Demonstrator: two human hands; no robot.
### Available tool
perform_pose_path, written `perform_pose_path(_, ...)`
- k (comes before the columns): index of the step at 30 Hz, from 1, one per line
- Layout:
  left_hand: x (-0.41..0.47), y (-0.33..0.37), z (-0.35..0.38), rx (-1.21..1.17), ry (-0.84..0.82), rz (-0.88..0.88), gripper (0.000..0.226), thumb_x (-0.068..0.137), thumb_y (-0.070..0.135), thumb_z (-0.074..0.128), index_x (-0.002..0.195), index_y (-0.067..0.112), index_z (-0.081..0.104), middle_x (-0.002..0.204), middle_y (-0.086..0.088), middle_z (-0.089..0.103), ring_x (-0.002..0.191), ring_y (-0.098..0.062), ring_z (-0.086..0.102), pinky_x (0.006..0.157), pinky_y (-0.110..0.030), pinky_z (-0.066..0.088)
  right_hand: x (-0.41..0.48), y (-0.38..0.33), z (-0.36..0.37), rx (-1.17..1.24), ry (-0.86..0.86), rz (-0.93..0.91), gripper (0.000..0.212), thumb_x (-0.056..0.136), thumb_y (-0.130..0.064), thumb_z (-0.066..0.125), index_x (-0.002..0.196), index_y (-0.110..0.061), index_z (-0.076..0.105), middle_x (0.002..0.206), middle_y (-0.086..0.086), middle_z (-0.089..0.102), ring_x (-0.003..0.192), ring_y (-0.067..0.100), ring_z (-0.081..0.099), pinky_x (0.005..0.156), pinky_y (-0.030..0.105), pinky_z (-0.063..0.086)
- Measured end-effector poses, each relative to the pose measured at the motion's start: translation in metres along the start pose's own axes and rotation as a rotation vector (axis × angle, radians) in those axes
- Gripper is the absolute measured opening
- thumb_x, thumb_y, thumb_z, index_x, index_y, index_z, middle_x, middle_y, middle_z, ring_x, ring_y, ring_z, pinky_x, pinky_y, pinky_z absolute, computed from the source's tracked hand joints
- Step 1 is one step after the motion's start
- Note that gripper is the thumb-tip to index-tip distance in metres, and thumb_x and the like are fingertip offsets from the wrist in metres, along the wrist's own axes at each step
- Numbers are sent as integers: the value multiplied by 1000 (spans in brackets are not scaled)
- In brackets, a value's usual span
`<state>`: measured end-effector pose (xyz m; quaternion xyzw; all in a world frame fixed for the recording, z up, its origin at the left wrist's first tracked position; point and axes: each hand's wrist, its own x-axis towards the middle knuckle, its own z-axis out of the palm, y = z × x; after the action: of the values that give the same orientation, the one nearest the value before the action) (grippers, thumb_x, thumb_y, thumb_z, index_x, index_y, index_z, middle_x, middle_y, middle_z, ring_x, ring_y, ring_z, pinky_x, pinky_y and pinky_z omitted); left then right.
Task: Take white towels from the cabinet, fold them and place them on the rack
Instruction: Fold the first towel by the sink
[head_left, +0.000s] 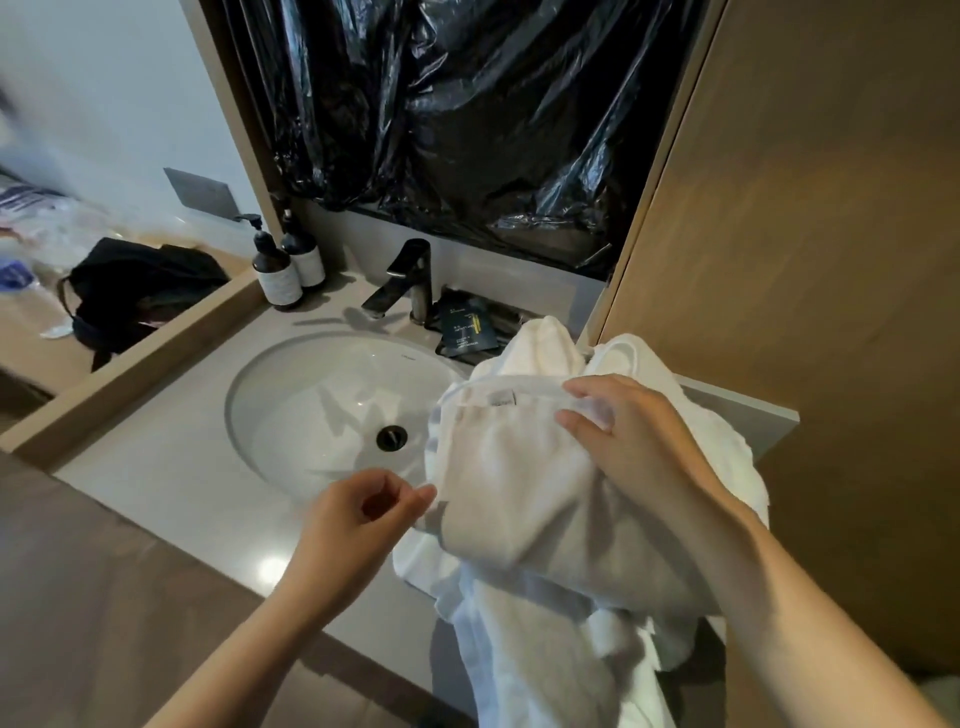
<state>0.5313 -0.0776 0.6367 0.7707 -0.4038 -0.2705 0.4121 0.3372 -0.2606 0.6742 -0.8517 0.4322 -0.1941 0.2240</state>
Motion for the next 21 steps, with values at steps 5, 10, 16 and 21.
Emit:
perform_pose_path(5, -32, -12, 19, -194, -56, -74, 5, 80, 26, 76, 84, 22, 75, 83, 9, 75, 72, -7, 70, 63, -18, 54, 27, -33, 25, -195, -219, -114, 38, 92, -43, 59, 124, -25, 63, 125, -2, 64, 110, 21, 59, 84, 28, 40)
perform_pose_path(10, -41, -15, 41, -354, -71, -94, 10, 80, 10, 76, 90, 9, 75, 92, -4, 75, 81, -15, 72, 72, -23, 56, 42, -41, 36, -345, -360, -141, 30, 92, -38, 58, 114, -19, 64, 114, 0, 61, 102, 23, 56, 79, 31, 39)
perform_pose_path(16, -38, -10, 34, -396, 29, 114, 10, 84, 16, 68, 85, 7, 69, 82, -7, 68, 72, -9, 64, 67, -18, 49, 49, -32, 32, -150, -350, -130, 31, 87, -24, 62, 65, -5, 52, 64, 13, 51, 64, 28, 45, 56, 36, 30)
perform_pose_path(21, -25, -2, -1, -247, 102, 257, 17, 94, 35, 60, 83, 23, 62, 70, 0, 63, 61, -10, 59, 57, -22, 48, 54, -18, 31, 99, -246, -76, 36, 93, -34, 61, 64, -16, 47, 62, 0, 48, 62, 19, 43, 59, 35, 32)
